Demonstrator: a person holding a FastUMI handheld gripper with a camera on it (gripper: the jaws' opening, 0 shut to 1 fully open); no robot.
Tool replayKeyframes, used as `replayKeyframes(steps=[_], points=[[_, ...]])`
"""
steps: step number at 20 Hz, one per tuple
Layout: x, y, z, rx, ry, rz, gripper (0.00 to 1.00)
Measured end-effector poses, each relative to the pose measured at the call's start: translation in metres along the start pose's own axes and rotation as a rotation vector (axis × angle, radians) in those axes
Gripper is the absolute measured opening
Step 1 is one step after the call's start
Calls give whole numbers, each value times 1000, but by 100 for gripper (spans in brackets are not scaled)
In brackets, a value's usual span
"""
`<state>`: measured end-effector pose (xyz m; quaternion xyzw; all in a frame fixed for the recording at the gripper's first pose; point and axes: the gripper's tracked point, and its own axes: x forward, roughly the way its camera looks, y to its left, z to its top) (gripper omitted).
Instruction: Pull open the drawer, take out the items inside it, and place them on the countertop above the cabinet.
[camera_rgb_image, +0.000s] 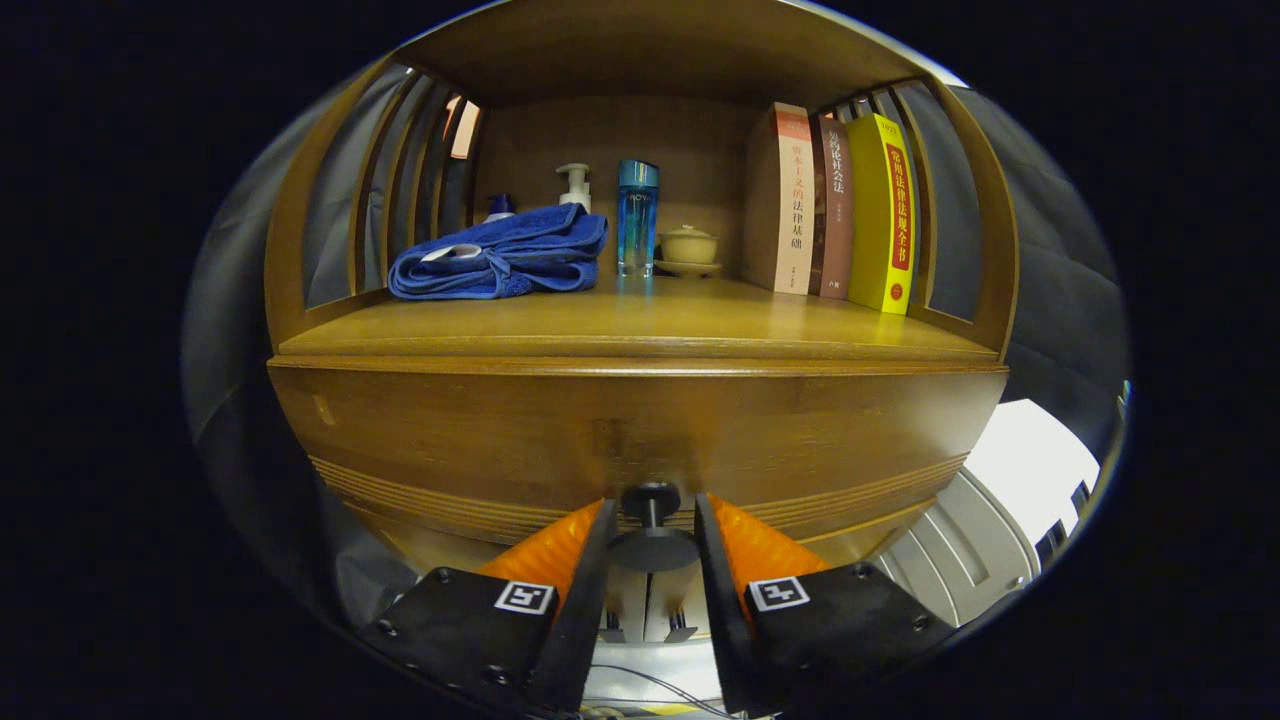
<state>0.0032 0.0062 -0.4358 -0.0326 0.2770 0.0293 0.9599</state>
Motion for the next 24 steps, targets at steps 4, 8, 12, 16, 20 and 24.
replayKeyframes(steps=[4,8,12,16,20,24], points=[[-1,-1,-1,10,2,-18,51],[-13,-2,-4,8,-7,-19,50],[-28,-3,-7,7,-7,-15,50],[-45,-3,-11,19,-5,-10,50],[-63,-4,-15,19,3,-5,50],[-77,-5,-18,28,7,-7,50]])
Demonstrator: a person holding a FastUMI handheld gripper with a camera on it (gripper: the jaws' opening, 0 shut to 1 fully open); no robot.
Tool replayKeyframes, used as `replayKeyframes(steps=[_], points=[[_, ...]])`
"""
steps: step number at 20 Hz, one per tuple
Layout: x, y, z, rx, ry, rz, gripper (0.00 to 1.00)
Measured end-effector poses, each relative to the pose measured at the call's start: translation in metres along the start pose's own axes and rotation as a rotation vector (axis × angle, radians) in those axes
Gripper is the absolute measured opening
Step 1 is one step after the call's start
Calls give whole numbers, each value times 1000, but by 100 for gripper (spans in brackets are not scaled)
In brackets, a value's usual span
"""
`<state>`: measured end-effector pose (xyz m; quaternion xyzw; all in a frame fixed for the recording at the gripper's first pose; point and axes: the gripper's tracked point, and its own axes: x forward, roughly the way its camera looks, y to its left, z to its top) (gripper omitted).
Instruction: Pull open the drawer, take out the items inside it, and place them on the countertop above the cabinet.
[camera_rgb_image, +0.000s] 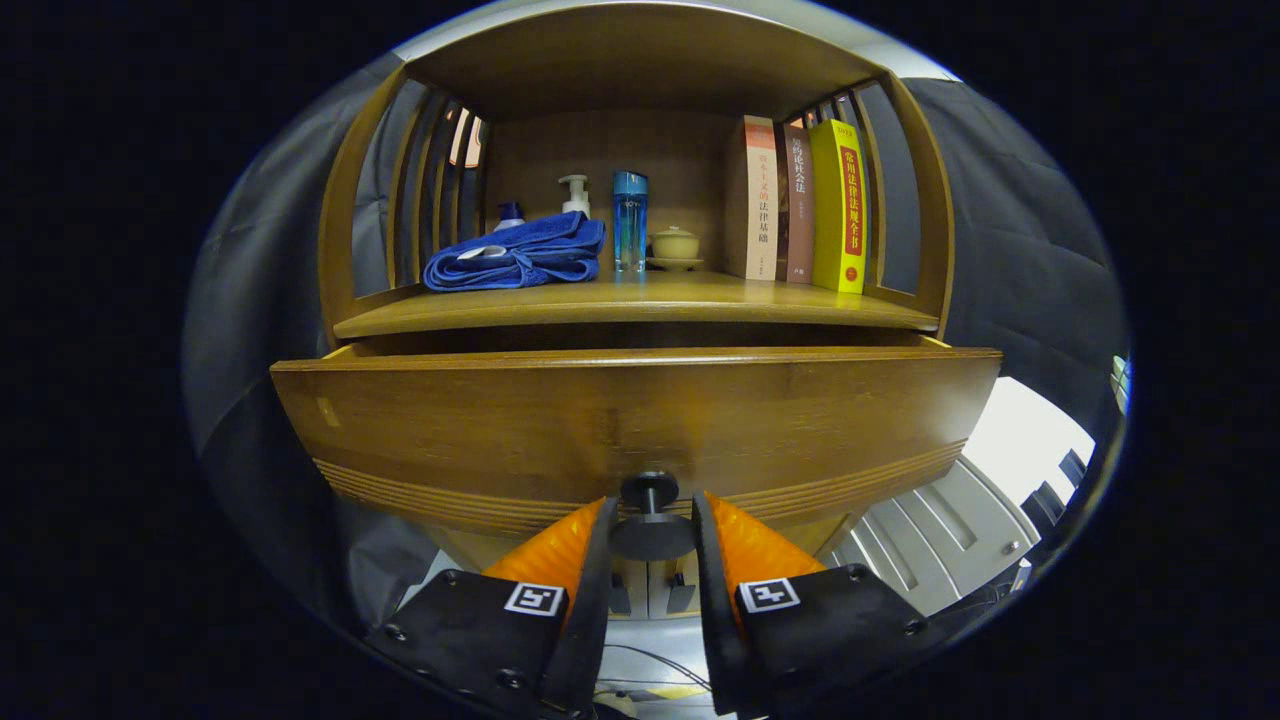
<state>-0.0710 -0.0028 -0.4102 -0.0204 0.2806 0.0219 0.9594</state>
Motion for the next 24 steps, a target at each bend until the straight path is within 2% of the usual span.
replayKeyframes(steps=[24], points=[[-59,-2,-23,-14,19,-15,50]])
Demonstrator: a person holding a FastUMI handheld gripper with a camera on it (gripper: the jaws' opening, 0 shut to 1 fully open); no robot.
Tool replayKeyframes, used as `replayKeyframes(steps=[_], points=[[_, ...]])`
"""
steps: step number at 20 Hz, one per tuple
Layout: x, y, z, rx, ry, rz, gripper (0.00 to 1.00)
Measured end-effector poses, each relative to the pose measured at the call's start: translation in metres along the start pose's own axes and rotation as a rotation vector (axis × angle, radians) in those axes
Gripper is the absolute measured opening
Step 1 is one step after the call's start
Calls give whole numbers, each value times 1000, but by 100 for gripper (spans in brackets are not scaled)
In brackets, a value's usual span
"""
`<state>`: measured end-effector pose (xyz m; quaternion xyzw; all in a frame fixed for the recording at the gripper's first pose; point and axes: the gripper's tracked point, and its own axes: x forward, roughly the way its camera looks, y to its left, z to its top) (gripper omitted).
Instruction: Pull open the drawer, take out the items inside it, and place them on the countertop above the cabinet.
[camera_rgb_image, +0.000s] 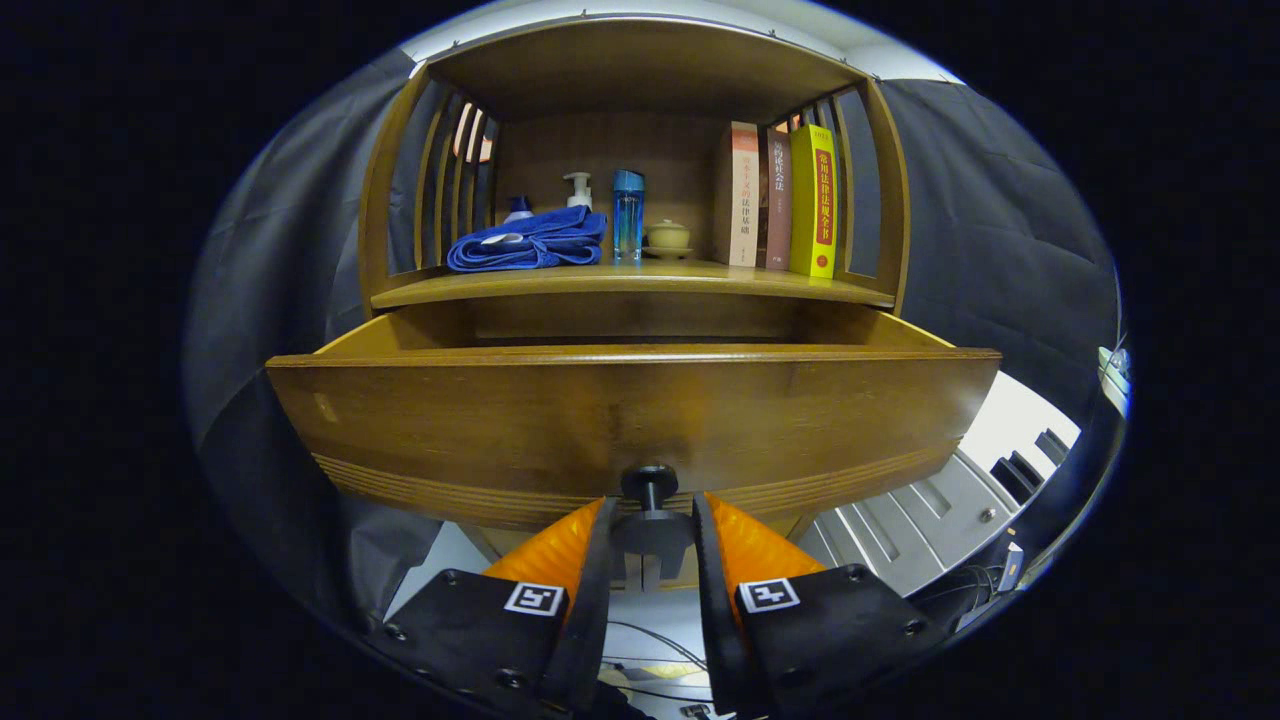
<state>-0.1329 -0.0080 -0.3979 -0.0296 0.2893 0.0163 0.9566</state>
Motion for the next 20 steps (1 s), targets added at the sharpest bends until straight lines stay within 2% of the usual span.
replayKeyframes(steps=[2,4,7,11,17,20], points=[[-3,0,0,-2,0,-2,50],[-4,0,-1,-1,-2,0,46],[-2,0,-2,9,3,4,48],[-9,-8,7,19,-14,-27,63],[-25,-15,49,55,-68,-46,99],[-33,-15,75,50,-92,-38,99]])
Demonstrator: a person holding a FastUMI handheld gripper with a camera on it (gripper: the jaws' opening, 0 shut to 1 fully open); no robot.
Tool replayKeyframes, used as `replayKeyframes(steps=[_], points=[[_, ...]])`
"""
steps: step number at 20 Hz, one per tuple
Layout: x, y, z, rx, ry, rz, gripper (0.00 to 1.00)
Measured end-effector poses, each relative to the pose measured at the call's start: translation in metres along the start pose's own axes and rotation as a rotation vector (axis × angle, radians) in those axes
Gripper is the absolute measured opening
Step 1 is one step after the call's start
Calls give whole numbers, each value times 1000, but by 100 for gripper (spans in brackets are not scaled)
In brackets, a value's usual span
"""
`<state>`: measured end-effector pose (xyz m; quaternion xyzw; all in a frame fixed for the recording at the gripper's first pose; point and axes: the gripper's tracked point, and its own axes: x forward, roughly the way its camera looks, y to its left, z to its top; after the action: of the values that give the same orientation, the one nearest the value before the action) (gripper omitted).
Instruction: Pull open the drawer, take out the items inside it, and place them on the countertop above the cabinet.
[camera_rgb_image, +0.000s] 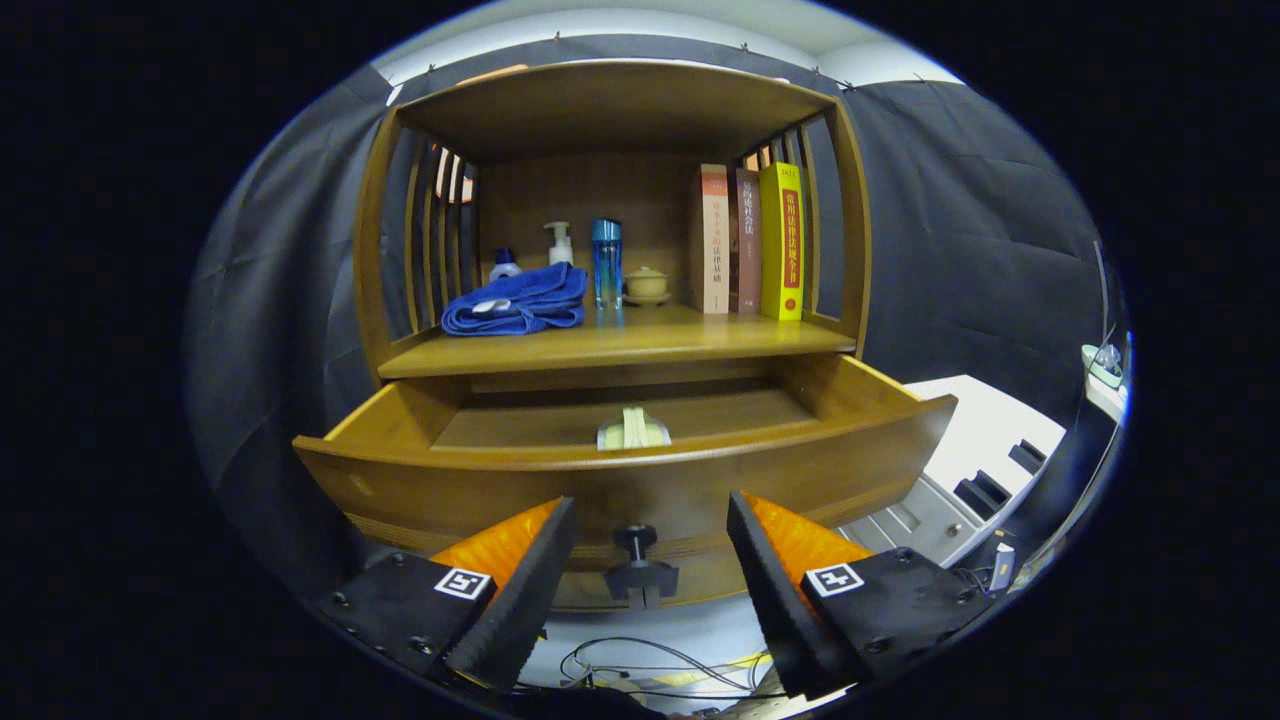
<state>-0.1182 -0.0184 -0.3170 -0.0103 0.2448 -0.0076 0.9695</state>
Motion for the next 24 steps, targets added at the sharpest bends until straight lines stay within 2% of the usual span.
replayKeyframes(steps=[5,11,16,21,24], points=[[2,3,45,22,-44,22,99],[40,14,67,-35,0,59,99],[90,27,60,-66,135,71,99],[133,32,23,-134,297,75,99],[150,31,0,-117,391,74,99]])
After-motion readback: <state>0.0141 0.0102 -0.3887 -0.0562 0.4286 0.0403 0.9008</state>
